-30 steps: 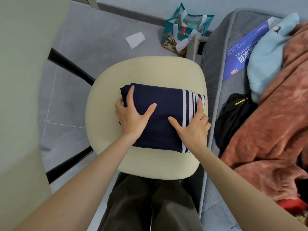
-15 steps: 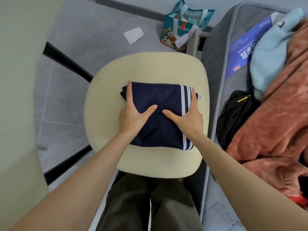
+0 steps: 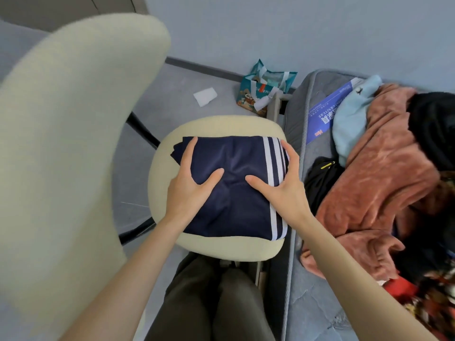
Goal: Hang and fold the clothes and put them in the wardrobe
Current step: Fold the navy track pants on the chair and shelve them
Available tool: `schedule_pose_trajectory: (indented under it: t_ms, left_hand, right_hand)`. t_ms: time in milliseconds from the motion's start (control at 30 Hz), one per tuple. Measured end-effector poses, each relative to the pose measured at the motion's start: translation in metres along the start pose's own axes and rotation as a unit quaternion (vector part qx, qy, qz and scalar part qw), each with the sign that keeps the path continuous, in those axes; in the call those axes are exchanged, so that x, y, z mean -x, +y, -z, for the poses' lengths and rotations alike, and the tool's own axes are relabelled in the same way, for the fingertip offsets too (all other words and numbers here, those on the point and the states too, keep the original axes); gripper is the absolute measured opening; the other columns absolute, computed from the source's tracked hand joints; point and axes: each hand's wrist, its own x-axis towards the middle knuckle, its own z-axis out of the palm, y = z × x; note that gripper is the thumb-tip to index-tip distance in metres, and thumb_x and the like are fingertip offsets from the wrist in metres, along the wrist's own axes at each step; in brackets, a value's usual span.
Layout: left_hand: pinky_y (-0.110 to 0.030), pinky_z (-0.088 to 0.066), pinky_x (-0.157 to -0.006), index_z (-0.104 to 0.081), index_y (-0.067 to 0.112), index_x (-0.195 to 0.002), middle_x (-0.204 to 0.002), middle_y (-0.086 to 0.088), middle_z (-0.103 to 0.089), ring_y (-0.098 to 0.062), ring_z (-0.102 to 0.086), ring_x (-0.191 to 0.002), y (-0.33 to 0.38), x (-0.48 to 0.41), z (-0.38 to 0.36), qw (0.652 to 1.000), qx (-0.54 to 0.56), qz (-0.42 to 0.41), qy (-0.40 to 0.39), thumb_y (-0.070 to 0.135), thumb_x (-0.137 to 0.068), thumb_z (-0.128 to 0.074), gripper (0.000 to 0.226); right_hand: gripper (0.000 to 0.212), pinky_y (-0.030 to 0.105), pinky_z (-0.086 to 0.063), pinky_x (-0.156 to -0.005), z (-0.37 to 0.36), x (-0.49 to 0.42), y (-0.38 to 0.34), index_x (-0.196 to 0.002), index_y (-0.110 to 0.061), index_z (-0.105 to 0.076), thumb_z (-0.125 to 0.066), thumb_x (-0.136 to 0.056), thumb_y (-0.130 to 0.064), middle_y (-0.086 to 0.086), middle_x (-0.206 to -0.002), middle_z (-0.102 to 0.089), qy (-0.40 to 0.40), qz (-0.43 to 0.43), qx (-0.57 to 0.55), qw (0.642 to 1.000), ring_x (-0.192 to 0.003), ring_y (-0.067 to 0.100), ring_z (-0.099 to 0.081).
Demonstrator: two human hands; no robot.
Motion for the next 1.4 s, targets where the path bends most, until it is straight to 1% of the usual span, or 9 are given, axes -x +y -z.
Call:
schedule_pose_trajectory:
  t_ms: [200,400,500,600,733,900,1100,1267,1400]
  left_hand:
    - [-0.012,-0.033,-0.089,-0.018,0.061,-0.137,-0.112,0.062,-0.028,0.014,-0.041,-0.112,0.039,0.058,0.040,0.998,0.051,-0.027,0.022,0.057,-0.077,-0.068,0.078]
    - [0.004,-0.034,-0.080,-0.025,0.055,-0.138,-0.113,0.060,-0.032,0.033,-0.037,-0.104,0.077,0.147,0.087,0.990,0.083,-0.055,0.102,0.056,-0.076,-0.070,0.077]
    - [-0.006,-0.035,-0.090,-0.027,0.055,-0.138,-0.115,0.055,-0.035,0.029,-0.039,-0.107,0.090,0.194,0.119,0.983,0.092,-0.043,0.152,0.060,-0.072,-0.069,0.079]
    - [0.005,-0.034,-0.082,-0.030,0.051,-0.139,-0.115,0.051,-0.039,0.029,-0.041,-0.106,0.094,0.244,0.151,0.972,0.103,-0.030,0.208,0.057,-0.072,-0.070,0.079]
    - [-0.007,-0.037,-0.090,-0.031,0.049,-0.140,-0.126,0.039,-0.043,0.021,-0.044,-0.112,0.088,0.311,0.194,0.956,0.132,-0.009,0.264,0.051,-0.075,-0.072,0.076]
    - [-0.013,-0.040,-0.091,-0.031,0.050,-0.140,-0.134,0.028,-0.043,0.007,-0.048,-0.116,0.066,0.401,0.252,0.921,0.149,0.027,0.358,0.047,-0.079,-0.072,0.074]
    - [-0.022,-0.039,-0.099,-0.031,0.044,-0.143,-0.139,0.021,-0.042,-0.003,-0.047,-0.121,0.029,0.526,0.334,0.878,0.151,0.041,0.451,0.046,-0.080,-0.072,0.075]
    - [-0.008,-0.038,-0.083,-0.033,0.045,-0.142,-0.127,0.029,-0.044,0.004,-0.049,-0.113,0.004,0.632,0.411,0.842,0.157,0.020,0.517,0.043,-0.081,-0.071,0.072]
    - [-0.014,-0.043,-0.086,-0.033,0.050,-0.139,-0.130,0.025,-0.046,0.002,-0.052,-0.113,0.001,0.703,0.472,0.816,0.154,0.002,0.557,0.045,-0.079,-0.072,0.071]
  right_hand:
    - [0.086,-0.004,-0.036,-0.081,0.030,0.046,-0.046,-0.136,-0.050,-0.026,-0.082,-0.070,-0.044,-0.031,-0.134,-0.041,-0.034,0.069,-0.039,0.996,-0.115,-0.018,-0.043]
    - [0.086,0.026,-0.040,-0.103,0.057,0.114,-0.095,-0.138,-0.046,-0.028,-0.081,-0.070,-0.048,-0.027,-0.139,-0.038,-0.075,0.147,-0.055,0.985,-0.126,-0.006,-0.041]
    - [0.084,0.019,-0.041,-0.099,0.057,0.148,-0.125,-0.137,-0.046,-0.029,-0.080,-0.070,-0.050,-0.036,-0.132,-0.040,-0.117,0.175,-0.054,0.976,-0.120,-0.014,-0.043]
    - [0.082,-0.001,-0.038,-0.082,0.046,0.183,-0.154,-0.134,-0.047,-0.030,-0.080,-0.070,-0.050,-0.049,-0.119,-0.040,-0.152,0.208,-0.045,0.965,-0.110,-0.025,-0.041]
    - [0.082,0.013,-0.041,-0.084,0.019,0.231,-0.188,-0.132,-0.051,-0.029,-0.079,-0.067,-0.053,-0.044,-0.120,-0.044,-0.228,0.229,-0.039,0.946,-0.109,-0.020,-0.046]
    - [0.087,0.029,-0.044,-0.100,-0.036,0.301,-0.228,-0.138,-0.048,-0.026,-0.079,-0.069,-0.052,-0.036,-0.130,-0.044,-0.331,0.274,-0.024,0.903,-0.117,-0.008,-0.048]
    - [0.084,0.023,-0.044,-0.095,-0.111,0.416,-0.275,-0.138,-0.050,-0.028,-0.080,-0.071,-0.047,-0.037,-0.127,-0.046,-0.436,0.324,-0.037,0.839,-0.112,-0.013,-0.050]
    - [0.087,0.029,-0.046,-0.100,-0.166,0.528,-0.322,-0.141,-0.045,-0.030,-0.082,-0.071,-0.043,-0.028,-0.133,-0.046,-0.494,0.361,-0.067,0.788,-0.118,-0.006,-0.050]
    - [0.086,0.022,-0.045,-0.097,-0.201,0.604,-0.372,-0.141,-0.042,-0.033,-0.083,-0.071,-0.037,-0.024,-0.136,-0.045,-0.530,0.391,-0.096,0.747,-0.118,-0.007,-0.050]
